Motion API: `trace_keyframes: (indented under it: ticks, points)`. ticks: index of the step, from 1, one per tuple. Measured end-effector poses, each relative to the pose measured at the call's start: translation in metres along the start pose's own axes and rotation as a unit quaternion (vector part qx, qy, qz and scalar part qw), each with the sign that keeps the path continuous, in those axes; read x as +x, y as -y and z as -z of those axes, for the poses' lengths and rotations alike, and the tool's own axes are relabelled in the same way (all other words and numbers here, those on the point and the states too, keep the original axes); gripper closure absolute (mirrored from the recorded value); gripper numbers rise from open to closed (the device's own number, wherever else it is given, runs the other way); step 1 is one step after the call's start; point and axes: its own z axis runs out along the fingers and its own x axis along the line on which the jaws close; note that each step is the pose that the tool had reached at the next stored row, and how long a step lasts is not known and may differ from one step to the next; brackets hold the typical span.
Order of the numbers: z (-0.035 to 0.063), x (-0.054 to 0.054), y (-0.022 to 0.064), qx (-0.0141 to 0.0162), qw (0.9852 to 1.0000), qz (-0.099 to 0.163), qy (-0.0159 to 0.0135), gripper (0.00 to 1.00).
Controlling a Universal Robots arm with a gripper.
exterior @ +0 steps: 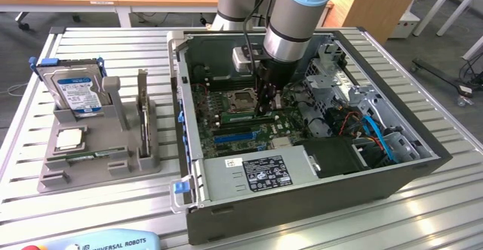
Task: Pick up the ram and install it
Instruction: 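Insert the ram into the slot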
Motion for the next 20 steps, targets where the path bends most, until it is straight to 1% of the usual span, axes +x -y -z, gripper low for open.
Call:
trace_keyframes:
  ticks: [20]
  points:
    - [-0.0042,0.0002,0.0004,0.0000,1.0000,0.000,0.0001,0.88]
